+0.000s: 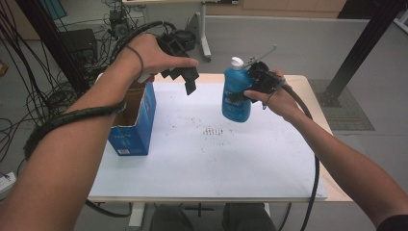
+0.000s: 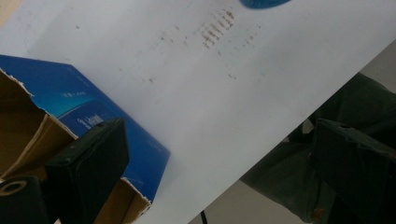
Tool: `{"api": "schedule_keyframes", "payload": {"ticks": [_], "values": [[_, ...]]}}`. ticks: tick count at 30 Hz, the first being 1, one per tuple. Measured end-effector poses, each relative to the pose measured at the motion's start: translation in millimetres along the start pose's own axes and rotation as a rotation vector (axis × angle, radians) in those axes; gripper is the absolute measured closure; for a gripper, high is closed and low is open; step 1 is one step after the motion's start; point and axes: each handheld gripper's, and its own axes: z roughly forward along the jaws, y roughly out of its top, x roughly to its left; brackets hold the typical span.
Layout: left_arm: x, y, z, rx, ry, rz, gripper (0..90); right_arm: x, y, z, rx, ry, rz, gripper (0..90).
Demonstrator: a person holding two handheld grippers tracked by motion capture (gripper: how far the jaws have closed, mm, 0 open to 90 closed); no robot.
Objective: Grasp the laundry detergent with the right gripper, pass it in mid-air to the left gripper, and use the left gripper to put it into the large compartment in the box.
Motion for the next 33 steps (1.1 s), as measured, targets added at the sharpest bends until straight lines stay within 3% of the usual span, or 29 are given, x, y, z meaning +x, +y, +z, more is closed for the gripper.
{"api": "schedule_keyframes", "payload": {"ticks": [5, 11, 14, 21, 25, 33], "values": [[3.3, 1.6, -12.2, 0.002, 0.021, 0.037, 5.6, 17.5, 15.4, 16.9, 0.012, 0.089, -0.081, 44.3], [2.8, -0.4, -20.4, 0.006, 0.063, 0.131, 5.6, 26.5, 21.3, 32.0, 0.015, 0.145, -0.138, 44.4], [2.9, -1.7, -22.3, 0.001, 0.062, 0.183, 5.6, 30.8, 24.6, 40.9, 0.003, 0.192, -0.185, 44.4], [-2.5, -2.0, -21.1, -0.014, 0.023, 0.295, 5.6, 38.3, 29.9, 50.0, -0.028, 0.246, -0.271, 44.4], [-9.1, -0.6, -15.0, 0.002, 0.007, 0.340, 5.6, 47.1, 31.6, 58.0, -0.033, 0.280, -0.321, 44.4], [-17.6, 0.3, -1.9, 0.039, -0.002, 0.394, 5.6, 57.3, 31.7, 66.7, -0.034, 0.313, -0.367, 44.4]]}}
